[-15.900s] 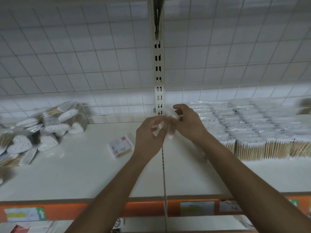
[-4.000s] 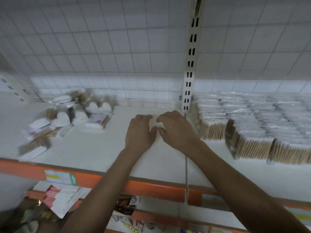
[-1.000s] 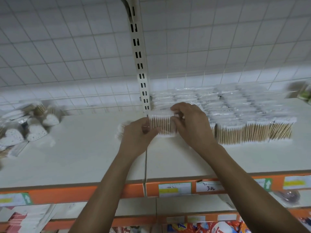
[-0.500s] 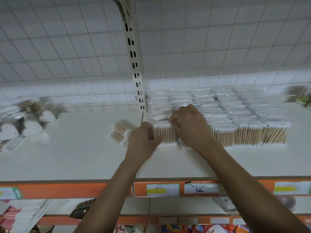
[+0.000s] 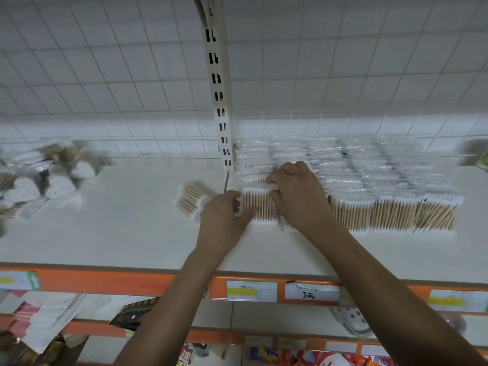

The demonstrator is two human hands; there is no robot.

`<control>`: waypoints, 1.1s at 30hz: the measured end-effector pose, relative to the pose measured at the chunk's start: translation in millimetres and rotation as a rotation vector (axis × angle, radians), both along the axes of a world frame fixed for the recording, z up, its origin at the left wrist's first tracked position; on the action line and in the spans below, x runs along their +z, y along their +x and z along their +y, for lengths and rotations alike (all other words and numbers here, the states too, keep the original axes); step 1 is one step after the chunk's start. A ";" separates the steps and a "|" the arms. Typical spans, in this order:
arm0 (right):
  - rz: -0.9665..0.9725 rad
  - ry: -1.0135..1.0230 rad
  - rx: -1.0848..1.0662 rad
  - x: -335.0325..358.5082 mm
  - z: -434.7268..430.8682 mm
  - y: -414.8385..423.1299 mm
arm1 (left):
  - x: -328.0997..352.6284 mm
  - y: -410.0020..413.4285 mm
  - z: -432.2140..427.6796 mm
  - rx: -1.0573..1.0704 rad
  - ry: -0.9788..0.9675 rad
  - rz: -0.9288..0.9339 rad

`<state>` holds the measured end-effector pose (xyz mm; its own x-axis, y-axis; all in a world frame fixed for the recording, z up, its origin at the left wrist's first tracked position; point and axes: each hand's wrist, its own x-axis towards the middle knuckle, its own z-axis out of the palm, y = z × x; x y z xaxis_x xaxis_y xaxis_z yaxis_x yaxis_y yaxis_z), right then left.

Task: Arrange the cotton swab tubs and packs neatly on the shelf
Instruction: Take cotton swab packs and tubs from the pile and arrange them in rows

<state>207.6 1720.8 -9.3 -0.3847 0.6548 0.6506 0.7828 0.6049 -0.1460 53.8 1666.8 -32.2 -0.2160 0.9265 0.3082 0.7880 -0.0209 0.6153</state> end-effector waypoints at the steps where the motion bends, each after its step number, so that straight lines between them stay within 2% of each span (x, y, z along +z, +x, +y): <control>1: 0.023 0.009 -0.004 0.9 -3.5 -1.7 | 0.0 -2.7 -2.4 0.015 0.045 0.020; 5: 0.119 0.021 0.081 0.7 -24.7 -17.5 | 4.8 -21.9 -7.9 0.068 0.253 0.120; 8: 0.041 -0.111 0.171 -9.1 -36.6 -31.9 | 5.3 -42.5 -8.6 0.078 0.307 0.175; 10: -0.044 -0.223 0.170 -19.8 -39.9 -39.2 | 1.7 -57.5 -5.2 0.077 0.266 0.255; 13: -0.100 -0.331 0.086 -29.7 -39.6 -46.1 | -6.1 -75.3 0.8 0.004 0.026 0.239; 15: -0.092 -0.340 0.056 -31.2 -39.3 -47.9 | -7.0 -79.8 1.6 -0.049 -0.100 0.120; 16: -0.093 -0.347 0.047 -31.6 -39.4 -48.5 | -7.9 -81.4 1.5 -0.060 -0.102 0.069; 19: -0.077 -0.361 0.020 -31.0 -42.2 -49.6 | -8.6 -81.1 -0.9 -0.043 0.050 0.031; 21: -0.014 -0.376 0.024 -29.0 -48.1 -51.3 | -7.4 -81.2 -3.0 -0.023 0.077 -0.032; 24: 0.129 -0.410 0.106 -23.6 -61.7 -55.9 | 3.2 -75.1 -7.5 -0.056 0.071 -0.282; 28: 0.342 -0.419 0.195 -18.0 -74.7 -61.7 | 23.9 -55.8 -20.9 -0.149 -0.009 -0.779; 30: 0.406 -0.345 0.194 -16.2 -76.3 -59.4 | 34.3 -44.9 -27.3 -0.182 -0.036 -0.902; 33: 0.424 -0.240 0.139 -13.6 -75.0 -49.9 | 47.5 -29.5 -32.6 -0.240 -0.071 -0.977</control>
<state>157.7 1645.8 -22.9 -0.2133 0.7663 0.6060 0.5393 0.6096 -0.5810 24.4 1634.2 15.2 -0.1496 0.9880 0.0378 -0.0825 -0.0506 0.9953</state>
